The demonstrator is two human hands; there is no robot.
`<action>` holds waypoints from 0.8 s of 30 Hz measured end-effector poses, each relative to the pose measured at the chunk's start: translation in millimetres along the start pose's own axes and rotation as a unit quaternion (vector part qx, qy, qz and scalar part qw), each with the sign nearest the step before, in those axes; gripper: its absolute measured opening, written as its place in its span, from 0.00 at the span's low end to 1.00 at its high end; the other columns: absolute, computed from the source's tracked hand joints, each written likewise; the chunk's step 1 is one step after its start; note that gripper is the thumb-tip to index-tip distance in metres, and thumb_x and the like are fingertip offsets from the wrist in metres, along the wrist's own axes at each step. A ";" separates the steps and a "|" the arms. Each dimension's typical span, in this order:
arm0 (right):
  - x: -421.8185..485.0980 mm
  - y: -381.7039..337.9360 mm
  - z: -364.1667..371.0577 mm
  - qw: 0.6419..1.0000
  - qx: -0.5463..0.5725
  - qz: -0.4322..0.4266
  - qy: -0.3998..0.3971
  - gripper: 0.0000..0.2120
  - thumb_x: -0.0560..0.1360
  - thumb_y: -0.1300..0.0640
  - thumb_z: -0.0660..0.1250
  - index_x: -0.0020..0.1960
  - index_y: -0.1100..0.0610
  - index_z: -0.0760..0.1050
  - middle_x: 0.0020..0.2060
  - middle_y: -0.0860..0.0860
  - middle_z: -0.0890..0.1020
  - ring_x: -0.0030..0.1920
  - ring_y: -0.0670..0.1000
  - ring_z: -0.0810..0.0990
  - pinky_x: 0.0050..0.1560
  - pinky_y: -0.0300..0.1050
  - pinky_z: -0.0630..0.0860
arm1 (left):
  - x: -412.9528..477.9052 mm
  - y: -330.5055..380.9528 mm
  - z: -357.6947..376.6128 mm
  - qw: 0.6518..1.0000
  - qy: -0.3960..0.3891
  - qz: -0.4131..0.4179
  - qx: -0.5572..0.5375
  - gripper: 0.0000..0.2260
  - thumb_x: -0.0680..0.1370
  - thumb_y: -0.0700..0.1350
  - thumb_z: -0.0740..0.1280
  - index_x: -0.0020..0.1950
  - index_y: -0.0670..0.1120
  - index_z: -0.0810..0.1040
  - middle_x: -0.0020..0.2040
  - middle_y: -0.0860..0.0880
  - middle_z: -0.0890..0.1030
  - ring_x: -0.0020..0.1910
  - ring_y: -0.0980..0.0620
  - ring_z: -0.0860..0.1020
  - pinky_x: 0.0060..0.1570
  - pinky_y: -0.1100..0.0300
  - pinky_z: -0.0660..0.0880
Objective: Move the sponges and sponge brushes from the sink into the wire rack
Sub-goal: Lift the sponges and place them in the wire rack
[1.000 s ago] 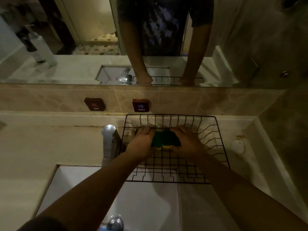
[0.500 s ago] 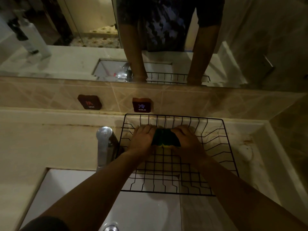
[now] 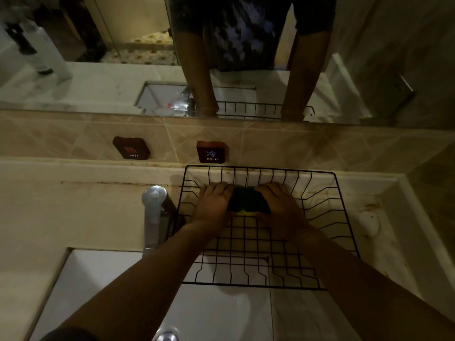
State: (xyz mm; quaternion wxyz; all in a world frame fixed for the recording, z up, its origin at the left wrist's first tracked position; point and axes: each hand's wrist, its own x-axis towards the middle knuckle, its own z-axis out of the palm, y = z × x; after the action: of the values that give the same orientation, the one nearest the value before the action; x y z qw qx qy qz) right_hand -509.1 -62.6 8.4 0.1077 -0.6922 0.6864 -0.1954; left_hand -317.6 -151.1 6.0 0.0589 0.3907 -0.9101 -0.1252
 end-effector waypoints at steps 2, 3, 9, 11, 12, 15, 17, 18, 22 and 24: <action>-0.2 0.1 1.0 1.000 -0.004 -0.001 0.002 0.28 0.69 0.50 0.73 0.65 0.59 0.72 0.58 0.56 0.76 0.59 0.58 0.72 0.59 0.57 0.72 | 0.8 -1.1 1.4 1.000 0.003 -0.003 -0.002 0.29 0.75 0.49 0.70 0.75 0.46 0.67 0.72 0.45 0.72 0.70 0.44 0.67 0.73 0.48 0.60; -0.7 0.1 1.3 1.000 -0.004 -0.001 0.003 0.28 0.69 0.49 0.73 0.65 0.59 0.72 0.58 0.56 0.76 0.59 0.58 0.72 0.60 0.56 0.72 | 0.9 -1.7 2.1 1.000 0.002 -0.004 0.000 0.29 0.75 0.49 0.70 0.75 0.46 0.67 0.71 0.45 0.72 0.70 0.44 0.67 0.73 0.48 0.60; -2.0 0.2 3.2 0.999 -0.036 -0.005 0.007 0.27 0.72 0.45 0.70 0.66 0.59 0.72 0.59 0.56 0.77 0.59 0.59 0.73 0.60 0.56 0.72 | -0.5 -2.5 3.8 1.000 0.010 0.000 -0.008 0.29 0.75 0.50 0.70 0.74 0.46 0.67 0.71 0.45 0.73 0.69 0.44 0.68 0.72 0.48 0.61; -1.8 -1.0 2.8 0.999 -0.040 0.000 0.005 0.27 0.72 0.46 0.70 0.66 0.59 0.72 0.59 0.56 0.77 0.59 0.58 0.73 0.60 0.56 0.72 | -0.5 -2.1 2.9 1.000 0.008 0.001 -0.004 0.30 0.75 0.50 0.70 0.74 0.46 0.67 0.71 0.45 0.73 0.70 0.44 0.68 0.72 0.49 0.61; -1.9 -1.8 2.3 0.999 -0.040 0.001 0.004 0.27 0.72 0.45 0.70 0.66 0.59 0.72 0.59 0.56 0.77 0.59 0.58 0.73 0.60 0.56 0.71 | -0.4 -2.1 2.6 1.000 0.008 0.000 -0.003 0.30 0.75 0.50 0.70 0.74 0.46 0.67 0.71 0.45 0.73 0.70 0.44 0.68 0.72 0.49 0.60; -2.0 -3.0 0.8 0.999 -0.039 0.002 0.003 0.27 0.73 0.44 0.68 0.65 0.59 0.72 0.59 0.56 0.77 0.59 0.59 0.73 0.60 0.56 0.71 | -0.7 -1.7 1.8 1.000 0.008 -0.001 -0.004 0.29 0.76 0.50 0.69 0.75 0.46 0.66 0.71 0.45 0.72 0.71 0.44 0.67 0.73 0.49 0.59; -2.1 -2.5 1.6 0.999 -0.048 0.001 0.004 0.27 0.73 0.44 0.67 0.65 0.59 0.72 0.59 0.56 0.77 0.59 0.59 0.73 0.60 0.56 0.71 | -0.7 -1.2 1.8 1.000 0.006 -0.003 -0.005 0.29 0.76 0.50 0.69 0.75 0.46 0.65 0.72 0.45 0.72 0.71 0.44 0.67 0.74 0.49 0.58; -2.2 -1.9 2.3 0.999 -0.053 0.002 0.005 0.27 0.73 0.44 0.67 0.66 0.59 0.72 0.59 0.56 0.77 0.60 0.59 0.73 0.60 0.56 0.71 | -0.3 -1.1 2.0 1.000 0.006 -0.005 -0.007 0.29 0.76 0.50 0.68 0.75 0.46 0.65 0.72 0.45 0.72 0.71 0.44 0.66 0.74 0.49 0.58; -2.0 0.9 5.2 0.998 -0.063 0.008 0.002 0.27 0.73 0.44 0.68 0.67 0.57 0.71 0.62 0.55 0.76 0.62 0.57 0.72 0.62 0.56 0.69 | 0.8 -1.2 3.2 1.000 -0.002 -0.006 0.011 0.29 0.77 0.49 0.67 0.76 0.46 0.64 0.72 0.46 0.71 0.72 0.45 0.65 0.75 0.48 0.56; -2.2 0.4 5.7 0.998 -0.068 0.010 0.001 0.27 0.74 0.44 0.67 0.68 0.57 0.70 0.62 0.55 0.76 0.63 0.57 0.71 0.63 0.57 0.68 | 0.4 -0.6 3.3 1.000 -0.004 -0.010 0.022 0.29 0.77 0.49 0.67 0.76 0.46 0.63 0.73 0.46 0.70 0.72 0.45 0.65 0.75 0.48 0.55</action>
State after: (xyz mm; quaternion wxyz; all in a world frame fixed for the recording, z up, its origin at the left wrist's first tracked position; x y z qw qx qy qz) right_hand -507.0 -61.1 2.8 0.0613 -0.6905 0.7054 -0.1478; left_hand -318.1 -151.2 2.7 0.0454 0.4005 -0.9089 -0.1071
